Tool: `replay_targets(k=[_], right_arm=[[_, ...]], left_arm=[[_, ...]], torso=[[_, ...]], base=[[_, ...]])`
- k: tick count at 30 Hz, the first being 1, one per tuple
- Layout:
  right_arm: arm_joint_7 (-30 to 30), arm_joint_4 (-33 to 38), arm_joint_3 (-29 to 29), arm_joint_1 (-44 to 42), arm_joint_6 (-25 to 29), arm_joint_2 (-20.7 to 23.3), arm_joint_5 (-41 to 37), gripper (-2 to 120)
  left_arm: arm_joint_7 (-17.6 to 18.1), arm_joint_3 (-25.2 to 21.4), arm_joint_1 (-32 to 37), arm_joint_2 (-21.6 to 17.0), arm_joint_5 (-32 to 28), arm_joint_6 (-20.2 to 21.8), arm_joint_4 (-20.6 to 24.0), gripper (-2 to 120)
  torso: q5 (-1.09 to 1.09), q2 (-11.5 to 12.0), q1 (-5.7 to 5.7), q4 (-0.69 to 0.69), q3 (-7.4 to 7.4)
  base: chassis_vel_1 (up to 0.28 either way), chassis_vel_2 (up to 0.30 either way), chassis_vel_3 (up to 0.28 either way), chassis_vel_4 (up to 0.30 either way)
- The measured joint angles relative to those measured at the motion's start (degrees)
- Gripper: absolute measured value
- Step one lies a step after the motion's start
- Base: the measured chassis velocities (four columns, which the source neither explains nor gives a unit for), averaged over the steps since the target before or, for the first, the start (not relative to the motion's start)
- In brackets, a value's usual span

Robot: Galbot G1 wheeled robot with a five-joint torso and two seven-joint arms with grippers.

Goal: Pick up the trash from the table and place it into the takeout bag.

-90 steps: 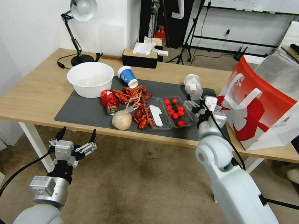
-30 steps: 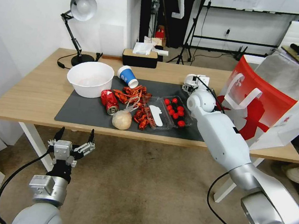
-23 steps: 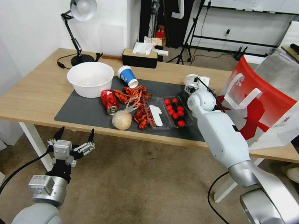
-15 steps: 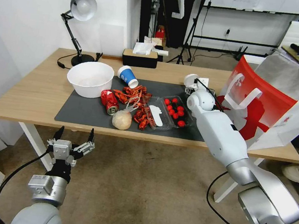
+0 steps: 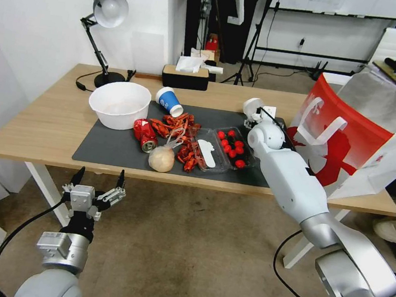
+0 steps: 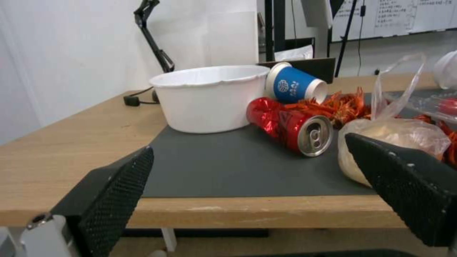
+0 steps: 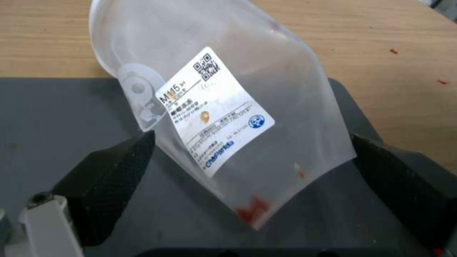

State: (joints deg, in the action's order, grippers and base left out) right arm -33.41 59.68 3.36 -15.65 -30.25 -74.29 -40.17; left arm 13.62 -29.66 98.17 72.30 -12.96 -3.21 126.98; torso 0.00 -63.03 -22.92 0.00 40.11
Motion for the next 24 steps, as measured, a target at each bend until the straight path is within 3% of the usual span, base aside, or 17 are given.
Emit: replay_targets(k=[5, 11, 13, 15, 17, 24], right_arm=[[0.47, -0.26, -0.04, 0.02, 0.85, 0.09, 0.00, 94], [1.21, -0.66, -0.11, 0.12, 2.21, 0.17, 0.00, 75], [1.38, -0.78, -0.17, -0.03, 3.19, 0.23, 0.05, 63], [1.39, -0.79, -0.18, -0.05, 3.28, 0.24, 0.07, 63], [1.67, -0.69, -0.21, -0.36, 3.83, 0.55, 0.14, 52], [1.95, -0.28, -0.32, -0.78, 4.41, 1.11, 0.16, 51]], left_arm=[[0.06, 0.01, 0.09, 0.07, 0.02, 0.01, 0.15, 100], [0.19, 0.09, 0.11, 0.14, 0.07, 0.08, 0.17, 100], [0.20, 0.19, 0.11, 0.22, 0.12, 0.11, 0.17, 100], [0.20, 0.20, 0.12, 0.23, 0.12, 0.11, 0.17, 100], [0.21, 0.27, 0.13, 0.24, 0.18, 0.12, 0.17, 100], [0.22, 0.44, 0.15, 0.26, 0.26, 0.14, 0.23, 100]], torso=[[0.00, 0.00, 0.00, 0.00, 0.00], [0.00, 0.00, 0.00, 0.00, 0.00], [0.00, 0.00, 0.00, 0.00, 0.00], [0.00, 0.00, 0.00, 0.00, 0.00], [-0.01, 0.00, 0.00, 0.00, 0.00], [0.00, 0.00, 0.00, 0.01, -0.01]], base=[[0.000, 0.000, 0.000, 0.000], [0.000, 0.000, 0.000, 0.000], [0.000, 0.000, 0.000, 0.000], [0.000, 0.000, 0.000, 0.000], [0.000, 0.000, 0.000, 0.000], [0.000, 0.000, 0.000, 0.000]])
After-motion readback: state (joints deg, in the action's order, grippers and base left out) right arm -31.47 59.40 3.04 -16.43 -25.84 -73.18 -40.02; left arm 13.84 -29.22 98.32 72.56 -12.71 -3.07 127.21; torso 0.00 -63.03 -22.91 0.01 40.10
